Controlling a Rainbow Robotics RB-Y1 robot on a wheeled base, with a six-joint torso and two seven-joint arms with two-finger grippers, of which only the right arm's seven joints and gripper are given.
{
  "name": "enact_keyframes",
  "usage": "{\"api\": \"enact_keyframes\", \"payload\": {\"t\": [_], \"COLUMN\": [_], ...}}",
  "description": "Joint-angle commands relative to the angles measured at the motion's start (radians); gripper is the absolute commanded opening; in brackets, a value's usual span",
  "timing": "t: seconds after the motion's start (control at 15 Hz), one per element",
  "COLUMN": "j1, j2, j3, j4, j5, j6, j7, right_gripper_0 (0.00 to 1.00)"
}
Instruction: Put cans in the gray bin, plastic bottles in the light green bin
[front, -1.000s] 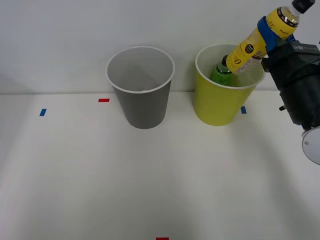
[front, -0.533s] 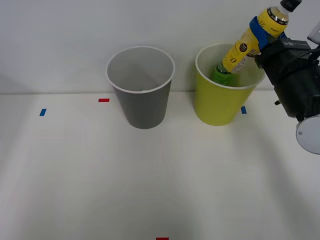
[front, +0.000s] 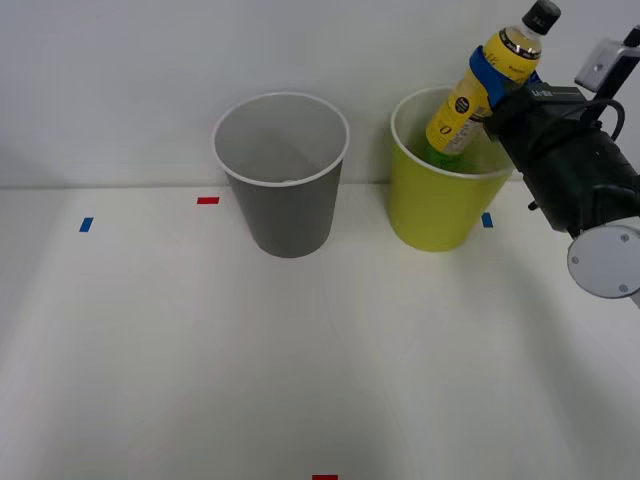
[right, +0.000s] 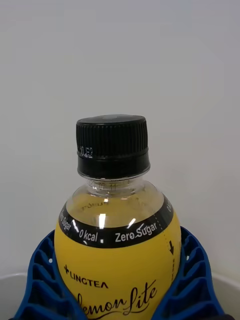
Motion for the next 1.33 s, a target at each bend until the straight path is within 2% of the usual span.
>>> {"api": "enact_keyframes", "payload": {"t": [0.07,0.4,0.47,0.53,0.67,0.73,0.93,1.33], "j1": [-0.012,-0.019,-0.016,-0.019,-0.032,-0.032,-0.032,-0.030], "j2": [-0.003,-0.005,-0.005,-0.005,0.003,0.008,0.012,0.017], "j3": [0.004,0.018,0.018,0.022,0.028,0.028,0.028,0.028], "j4": [0.018,0.019,0.018,0.018,0.018,0.018,0.012,0.010], "j5": [0.006,0.010,0.006,-0.001,-0.013,-0.017,-0.020,-0.017], "j6": [0.000,0.000,0.000,-0.006,-0.035,-0.050,-0.070,-0.099], "j7": [0.005,0.010,0.006,0.000,-0.015,-0.020,-0.023,-0.021], "right_gripper_0": [0.00,0.00,0.20,0.47,0.66,0.70,0.76,0.76]}}
